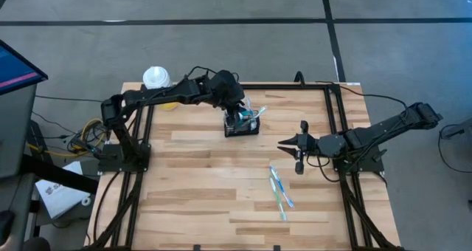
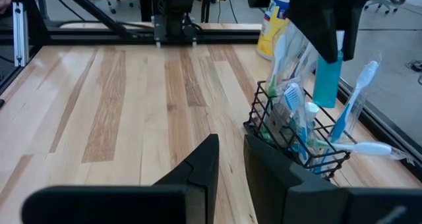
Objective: Pick & Place toothbrushing station
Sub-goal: Put the mouthwash into the black mesh organizer
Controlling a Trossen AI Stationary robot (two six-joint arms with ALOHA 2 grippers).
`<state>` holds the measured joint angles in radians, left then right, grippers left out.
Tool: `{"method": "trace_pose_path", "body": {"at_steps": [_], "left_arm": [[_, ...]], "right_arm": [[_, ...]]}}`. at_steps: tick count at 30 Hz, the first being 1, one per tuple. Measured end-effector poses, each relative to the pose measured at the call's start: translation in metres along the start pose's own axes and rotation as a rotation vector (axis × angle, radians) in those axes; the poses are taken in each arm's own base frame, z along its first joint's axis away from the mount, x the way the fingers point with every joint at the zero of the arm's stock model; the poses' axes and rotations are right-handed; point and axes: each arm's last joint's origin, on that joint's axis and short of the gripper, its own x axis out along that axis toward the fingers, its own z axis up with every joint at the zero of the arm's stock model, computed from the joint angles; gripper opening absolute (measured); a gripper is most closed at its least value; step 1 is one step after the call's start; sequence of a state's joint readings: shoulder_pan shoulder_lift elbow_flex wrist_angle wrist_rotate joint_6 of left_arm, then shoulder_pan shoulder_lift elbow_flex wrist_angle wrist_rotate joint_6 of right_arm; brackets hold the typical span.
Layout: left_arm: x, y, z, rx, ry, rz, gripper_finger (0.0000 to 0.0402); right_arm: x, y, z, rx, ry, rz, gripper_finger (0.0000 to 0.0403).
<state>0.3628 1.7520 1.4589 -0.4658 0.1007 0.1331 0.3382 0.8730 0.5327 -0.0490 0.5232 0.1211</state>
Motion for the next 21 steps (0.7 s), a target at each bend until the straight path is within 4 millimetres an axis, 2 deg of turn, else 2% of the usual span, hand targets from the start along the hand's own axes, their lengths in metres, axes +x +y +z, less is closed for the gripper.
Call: {"method": "trace_pose_path", "body": {"at_steps": [11,16,21], "left_arm": [[0.002,0.003,0.006,0.02,-0.09,-0.111,0.0089],[0.001,0.01,0.006,-0.053,-0.095,-0.116,0.0091],[-0.001,0.011,0.015,-0.074,-0.194,-0.174,0.0091]], "right_arm": [[0.001,-0.003,0.0,0.008,0.001,-0.015,0.0063],[0.001,-0.003,0.0,0.008,0.001,-0.014,0.0063],[0.001,-0.003,0.0,0.008,0.002,-0.014,0.0063]]}}
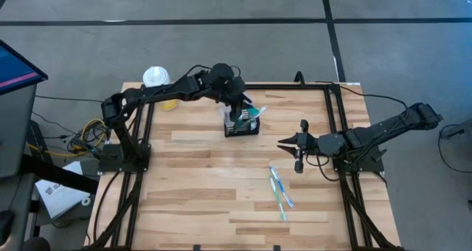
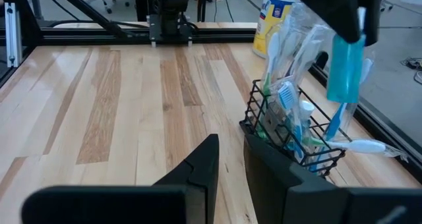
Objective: Pick & Place toothbrushing station
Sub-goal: Put the mouthwash into the black mesh organizer
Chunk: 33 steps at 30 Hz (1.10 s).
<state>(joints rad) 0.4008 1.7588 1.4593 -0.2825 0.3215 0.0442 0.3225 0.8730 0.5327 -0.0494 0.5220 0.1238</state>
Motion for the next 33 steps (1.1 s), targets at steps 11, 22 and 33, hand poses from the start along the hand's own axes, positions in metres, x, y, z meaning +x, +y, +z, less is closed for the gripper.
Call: {"method": "trace_pose_path", "body": {"at_steps": [11,22,33], "left_arm": [[-0.018,0.008,0.048,-0.003,0.154,0.274,0.0085],[0.007,0.005,0.042,-0.042,0.428,0.211,0.0085],[0.013,-0.013,0.038,0.008,0.466,0.167,0.0085]], "right_arm": [[0.0,-0.001,0.0,0.0,-0.001,-0.005,0.0063],[0.001,-0.002,0.0,0.003,0.004,-0.013,0.0063],[0.001,-0.003,0.0,0.004,0.003,-0.014,0.0063]]}}
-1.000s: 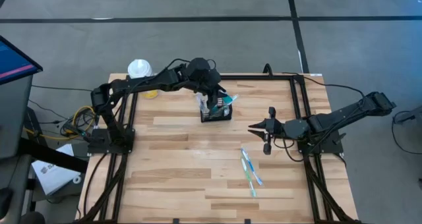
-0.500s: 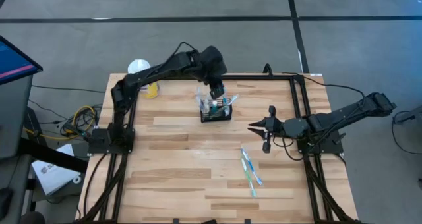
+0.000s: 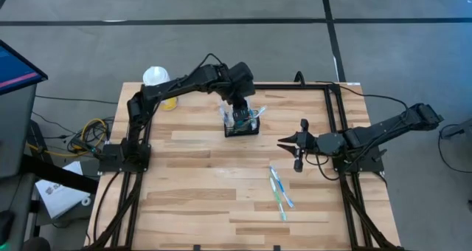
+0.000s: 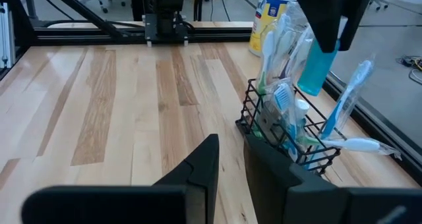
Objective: Pick & Place toothbrushing station
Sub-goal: Put the mouthwash into the black mesh organizer
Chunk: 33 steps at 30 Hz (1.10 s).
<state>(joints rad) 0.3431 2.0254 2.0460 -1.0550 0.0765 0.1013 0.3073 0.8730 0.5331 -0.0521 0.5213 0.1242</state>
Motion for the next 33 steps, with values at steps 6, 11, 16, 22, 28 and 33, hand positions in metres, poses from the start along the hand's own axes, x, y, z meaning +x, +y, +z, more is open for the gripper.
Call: {"method": "trace_pose_path", "body": {"at_steps": [6,11,16,22,28,33], "left_arm": [[0.0,-0.001,0.0,-0.005,-0.001,-0.001,0.0086],[0.011,-0.002,-0.006,-0.005,0.022,-0.004,0.0086],[0.029,-0.002,-0.017,-0.008,0.062,-0.008,0.0086],[0.042,-0.001,-0.023,-0.004,0.067,-0.008,0.0086],[0.05,0.001,-0.027,-0.006,0.054,-0.007,0.0086],[0.052,0.001,-0.028,-0.006,0.048,-0.007,0.0086]], "right_arm": [[0.0,0.0,0.0,0.0,0.0,0.0,0.0063],[0.0,0.0,0.0,0.0,0.0,0.0,0.0063],[0.0,0.0,0.0,0.0,0.0,0.0,0.0063],[0.0,0.0,0.0,0.0,0.0,0.001,0.0063],[0.0,0.0,0.0,0.0,0.0,0.001,0.0063],[0.0,0.0,0.0,0.0,0.0,0.001,0.0063]]}}
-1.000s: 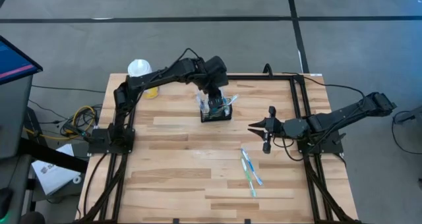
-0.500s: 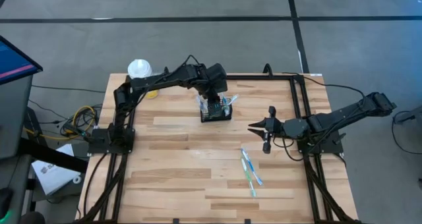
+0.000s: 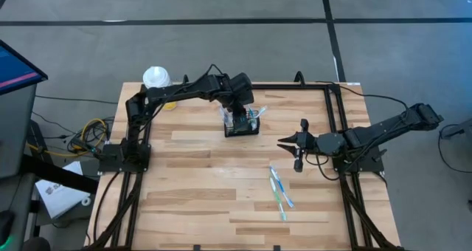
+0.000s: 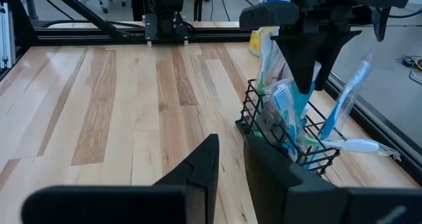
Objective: Pick & Place toothbrushing station
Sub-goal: Put the mouthwash into the black mesh organizer
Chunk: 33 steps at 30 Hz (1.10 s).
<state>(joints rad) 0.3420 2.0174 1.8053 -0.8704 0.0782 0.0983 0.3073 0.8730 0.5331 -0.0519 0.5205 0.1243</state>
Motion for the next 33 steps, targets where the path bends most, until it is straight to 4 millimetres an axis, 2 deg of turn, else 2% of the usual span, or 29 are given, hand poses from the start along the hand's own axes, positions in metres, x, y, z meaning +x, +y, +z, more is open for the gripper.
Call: {"method": "trace_pose_path", "body": {"at_steps": [23,33], "left_arm": [[-0.002,0.008,0.0,-0.01,-0.019,0.063,0.0086],[0.017,0.007,-0.01,-0.009,-0.007,0.057,0.0086]], "right_arm": [[0.0,0.0,0.0,0.0,0.0,0.0,0.0063],[0.0,0.0,0.0,0.0,0.0,0.0,0.0063]]}}
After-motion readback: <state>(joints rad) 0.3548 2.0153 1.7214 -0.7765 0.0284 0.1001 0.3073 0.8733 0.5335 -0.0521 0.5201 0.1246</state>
